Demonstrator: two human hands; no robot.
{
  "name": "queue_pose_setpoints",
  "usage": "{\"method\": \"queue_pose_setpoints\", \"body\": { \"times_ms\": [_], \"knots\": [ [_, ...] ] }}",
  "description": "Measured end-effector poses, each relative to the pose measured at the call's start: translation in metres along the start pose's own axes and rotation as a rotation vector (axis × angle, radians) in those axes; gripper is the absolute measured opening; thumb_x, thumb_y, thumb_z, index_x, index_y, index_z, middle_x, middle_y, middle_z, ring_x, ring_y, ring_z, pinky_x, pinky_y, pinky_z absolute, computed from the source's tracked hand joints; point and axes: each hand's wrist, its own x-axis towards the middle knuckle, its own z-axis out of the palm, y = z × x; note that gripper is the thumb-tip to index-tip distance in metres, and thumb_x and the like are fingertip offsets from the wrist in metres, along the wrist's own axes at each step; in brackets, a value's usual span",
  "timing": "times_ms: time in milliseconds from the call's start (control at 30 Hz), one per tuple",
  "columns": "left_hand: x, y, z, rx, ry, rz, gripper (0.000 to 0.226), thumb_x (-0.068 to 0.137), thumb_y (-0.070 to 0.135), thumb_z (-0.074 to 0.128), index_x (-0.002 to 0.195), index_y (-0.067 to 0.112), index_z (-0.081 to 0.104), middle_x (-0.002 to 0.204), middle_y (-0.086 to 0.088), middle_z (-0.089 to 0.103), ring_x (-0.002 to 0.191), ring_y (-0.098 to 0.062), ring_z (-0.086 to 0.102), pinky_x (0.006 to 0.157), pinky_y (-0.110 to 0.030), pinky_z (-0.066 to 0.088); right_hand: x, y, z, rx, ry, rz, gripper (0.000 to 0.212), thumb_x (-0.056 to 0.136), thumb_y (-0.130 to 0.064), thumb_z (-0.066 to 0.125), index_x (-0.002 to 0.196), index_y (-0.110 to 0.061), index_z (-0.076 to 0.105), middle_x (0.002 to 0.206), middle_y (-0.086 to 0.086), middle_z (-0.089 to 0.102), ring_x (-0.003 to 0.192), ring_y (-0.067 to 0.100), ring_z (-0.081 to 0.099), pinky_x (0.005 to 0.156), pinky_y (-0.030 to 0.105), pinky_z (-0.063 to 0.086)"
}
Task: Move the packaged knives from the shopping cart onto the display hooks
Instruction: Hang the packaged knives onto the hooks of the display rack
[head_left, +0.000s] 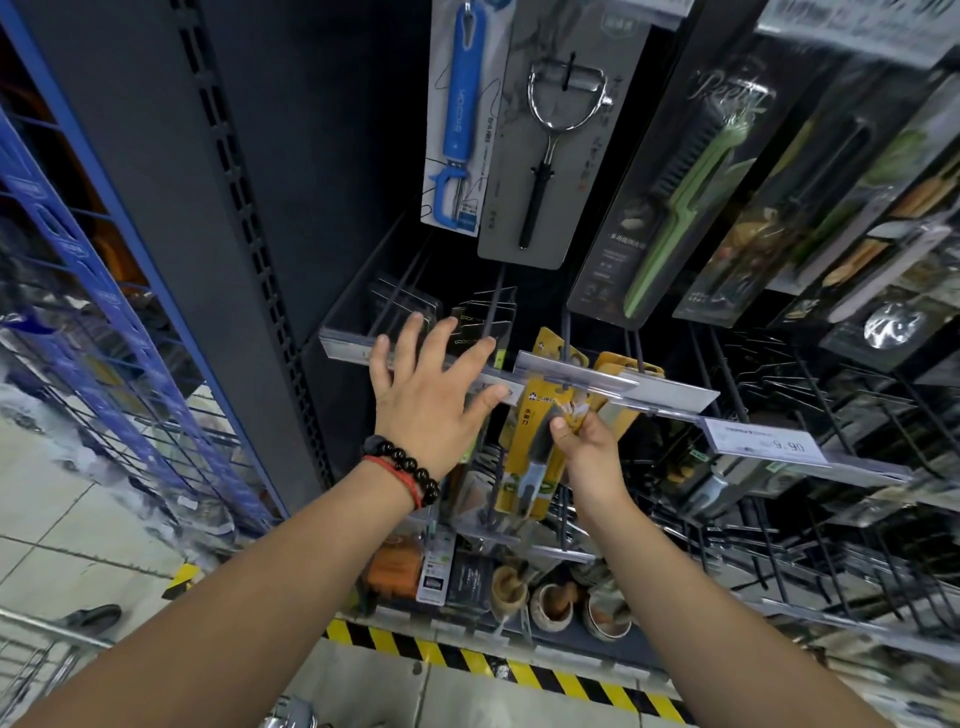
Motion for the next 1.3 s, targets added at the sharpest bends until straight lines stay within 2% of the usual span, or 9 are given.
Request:
{"method": "queue_pose_setpoints", "body": {
  "times_ms": [100,200,300,433,533,733,933,1133,1300],
  "knots": [
    [0.000,0.001,0.000,0.007,0.003,-0.014,0.047,0.090,0.063,0.042,0.131,0.041,0.050,0.145,-0.002,0.043,0.141,-0.031,0.022,0.112,-0.052,0.001,-0.001,-0.004,0.001,0.024,0.019,-0.009,0.018,0.099,-0.012,0.050,0.109,0.000,0.058,0.104,0.013,0.065,0.099,0.029,0.062,0.094,0.046,0.048],
    [-0.001,0.003,0.000,0.001,-0.003,-0.028,0.047,0.090,0.063,0.040,0.130,0.041,0.050,0.144,-0.001,0.043,0.140,-0.031,0.023,0.113,-0.053,0.001,-0.003,-0.010,0.002,0.051,0.055,0.003,0.030,0.101,-0.024,0.047,0.121,-0.004,0.057,0.114,0.002,0.065,0.104,0.011,0.061,0.086,0.021,0.048],
    [0.000,0.003,-0.001,0.002,-0.003,-0.036,0.047,0.089,0.063,0.041,0.130,0.041,0.050,0.143,-0.001,0.044,0.140,-0.031,0.024,0.113,-0.053,0.001,0.002,-0.009,0.005,-0.001,0.074,0.000,0.025,0.101,-0.030,0.047,0.114,-0.010,0.056,0.109,-0.001,0.064,0.106,0.016,0.059,0.095,0.032,0.046],
    [-0.001,0.004,-0.001,0.006,-0.005,-0.035,0.046,0.089,0.062,0.043,0.128,0.040,0.052,0.141,-0.001,0.046,0.139,-0.030,0.026,0.114,-0.054,0.004,0.017,-0.006,0.010,-0.032,0.064,0.042,0.038,0.097,-0.042,0.047,0.119,-0.011,0.048,0.126,0.006,0.054,0.118,0.025,0.050,0.111,0.050,0.035],
    [0.000,0.003,-0.002,0.001,-0.012,-0.033,0.045,0.089,0.061,0.043,0.129,0.039,0.052,0.140,-0.002,0.046,0.138,-0.030,0.026,0.114,-0.055,0.004,0.027,-0.015,0.014,-0.034,0.115,0.107,0.044,0.101,-0.031,0.044,0.137,-0.005,0.045,0.129,0.009,0.054,0.118,0.025,0.050,0.099,0.037,0.038],
    [-0.001,0.003,-0.004,0.005,-0.028,-0.028,0.046,0.089,0.061,0.042,0.130,0.040,0.050,0.140,-0.001,0.046,0.138,-0.030,0.026,0.114,-0.054,0.004,0.046,-0.020,0.013,-0.075,0.148,0.221,0.027,0.101,-0.024,0.043,0.124,-0.015,0.053,0.126,0.005,0.057,0.117,0.026,0.050,0.095,0.036,0.036],
    [-0.001,0.003,-0.006,0.011,-0.072,-0.023,0.046,0.090,0.061,0.041,0.131,0.041,0.047,0.141,-0.001,0.044,0.139,-0.029,0.024,0.114,-0.053,0.002,0.046,-0.033,0.013,-0.175,0.121,0.335,0.040,0.103,-0.035,0.034,0.141,-0.023,0.038,0.144,0.011,0.043,0.130,0.035,0.040,0.107,0.050,0.033],
    [-0.002,0.002,-0.018,-0.019,-0.151,0.006,0.051,0.091,0.053,0.041,0.140,0.038,0.039,0.155,-0.002,0.027,0.147,-0.027,0.008,0.116,-0.051,-0.003,0.014,-0.025,0.013,-0.150,0.204,0.205,0.037,0.098,-0.031,0.051,0.132,-0.019,0.044,0.124,0.001,0.055,0.102,0.022,0.053,0.089,0.037,0.043],
    [-0.030,-0.005,-0.026,-0.117,-0.080,0.081,0.051,0.087,0.042,0.047,0.135,0.025,0.050,0.152,-0.007,0.036,0.145,-0.028,0.018,0.117,-0.050,0.013,-0.034,-0.013,0.011,-0.286,0.161,0.036,0.028,0.097,-0.019,0.052,0.124,-0.014,0.053,0.112,-0.003,0.059,0.106,0.017,0.057,0.090,0.027,0.041]
  ]
}}
